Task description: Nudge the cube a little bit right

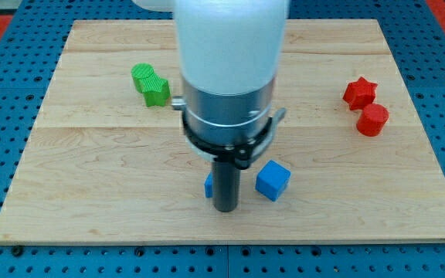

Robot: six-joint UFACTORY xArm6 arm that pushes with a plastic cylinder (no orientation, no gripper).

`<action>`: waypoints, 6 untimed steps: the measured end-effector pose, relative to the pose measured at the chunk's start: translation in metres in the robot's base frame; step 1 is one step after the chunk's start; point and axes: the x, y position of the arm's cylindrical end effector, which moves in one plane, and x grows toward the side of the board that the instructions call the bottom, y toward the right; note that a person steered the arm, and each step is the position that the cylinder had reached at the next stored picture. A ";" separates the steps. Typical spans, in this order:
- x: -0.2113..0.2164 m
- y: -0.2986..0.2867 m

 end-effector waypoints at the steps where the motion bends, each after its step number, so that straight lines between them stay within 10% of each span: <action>1: 0.000 -0.008; 6: -0.011 0.065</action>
